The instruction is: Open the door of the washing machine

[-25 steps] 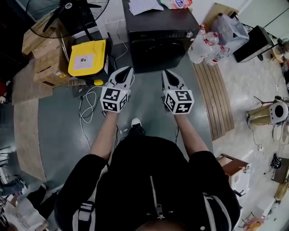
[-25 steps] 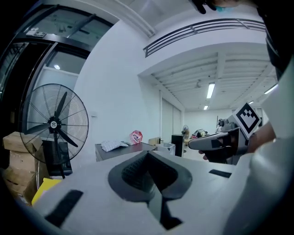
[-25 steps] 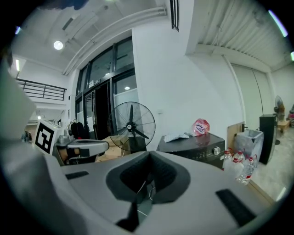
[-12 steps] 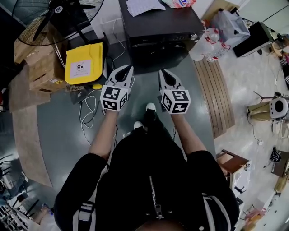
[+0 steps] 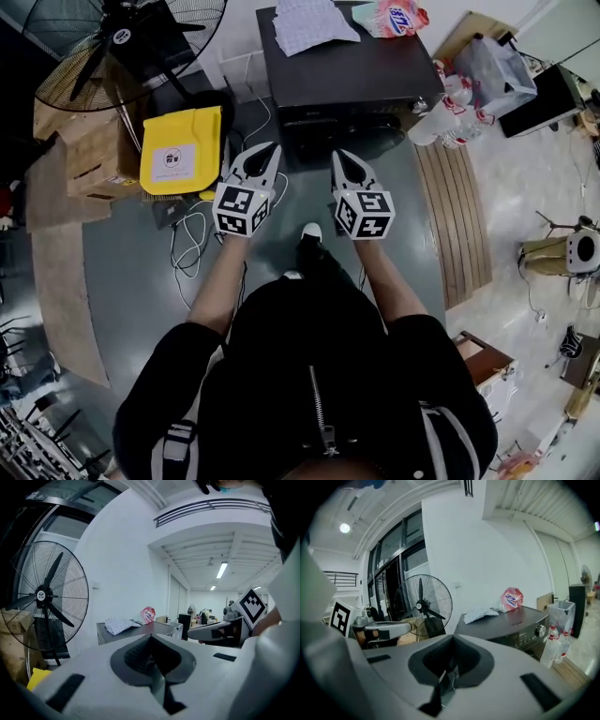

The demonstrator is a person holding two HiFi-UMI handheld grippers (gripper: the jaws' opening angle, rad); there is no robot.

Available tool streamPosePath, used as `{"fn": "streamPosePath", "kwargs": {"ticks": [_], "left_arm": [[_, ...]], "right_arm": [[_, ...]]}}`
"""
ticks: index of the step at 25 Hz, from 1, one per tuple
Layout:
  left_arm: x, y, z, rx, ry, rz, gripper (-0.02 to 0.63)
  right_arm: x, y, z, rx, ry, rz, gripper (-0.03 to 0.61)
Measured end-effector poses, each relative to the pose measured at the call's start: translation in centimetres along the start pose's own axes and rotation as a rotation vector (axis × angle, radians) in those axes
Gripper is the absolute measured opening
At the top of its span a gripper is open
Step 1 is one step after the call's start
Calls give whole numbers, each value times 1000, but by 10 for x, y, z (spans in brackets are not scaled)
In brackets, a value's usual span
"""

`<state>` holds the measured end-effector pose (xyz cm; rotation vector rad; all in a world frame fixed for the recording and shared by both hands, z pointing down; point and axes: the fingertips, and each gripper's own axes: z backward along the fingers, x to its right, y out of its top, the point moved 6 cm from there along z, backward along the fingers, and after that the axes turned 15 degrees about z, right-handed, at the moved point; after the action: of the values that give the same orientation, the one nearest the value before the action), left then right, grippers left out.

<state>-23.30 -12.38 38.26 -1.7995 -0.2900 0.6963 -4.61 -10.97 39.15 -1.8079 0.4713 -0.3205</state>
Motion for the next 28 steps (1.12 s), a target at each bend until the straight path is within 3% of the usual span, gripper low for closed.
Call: {"fn": "streamPosePath", "kwargs": {"ticks": [10,19,28], "left_arm": [[-43,9,-71,-40,27,21,5],[-83,5,-102,-109,-28,44,5],[-116,-57,-113,-232,-60,113,5]], "right_arm": [[43,-7,-75,-71,43,-28,2],[44,-20,-117,-126,-14,-76,2],[34,-91,-151,-263,-77,-179,3]]}}
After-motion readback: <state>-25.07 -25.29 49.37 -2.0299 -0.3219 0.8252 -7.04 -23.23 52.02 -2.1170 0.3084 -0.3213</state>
